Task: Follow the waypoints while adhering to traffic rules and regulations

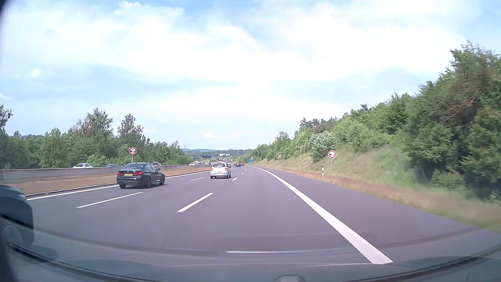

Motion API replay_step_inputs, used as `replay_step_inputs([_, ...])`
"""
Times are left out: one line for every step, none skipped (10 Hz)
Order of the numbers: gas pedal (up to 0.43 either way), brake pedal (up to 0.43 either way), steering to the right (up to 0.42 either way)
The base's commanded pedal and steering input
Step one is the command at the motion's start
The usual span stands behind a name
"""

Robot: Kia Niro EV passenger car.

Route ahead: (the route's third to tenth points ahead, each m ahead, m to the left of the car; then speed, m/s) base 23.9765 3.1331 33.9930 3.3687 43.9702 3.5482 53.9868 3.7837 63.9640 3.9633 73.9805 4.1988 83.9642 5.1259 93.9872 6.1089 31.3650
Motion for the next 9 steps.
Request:
replay_step_inputs([0.24, 0.0, -0.008])
replay_step_inputs([0.24, 0.0, -0.007])
replay_step_inputs([0.248, 0.0, -0.006])
replay_step_inputs([0.26, 0.0, -0.005])
replay_step_inputs([0.24, 0.0, -0.005])
replay_step_inputs([0.197, 0.0, -0.005])
replay_step_inputs([0.197, 0.0, -0.005])
replay_step_inputs([0.197, 0.0, -0.005])
replay_step_inputs([0.197, 0.0, -0.005])
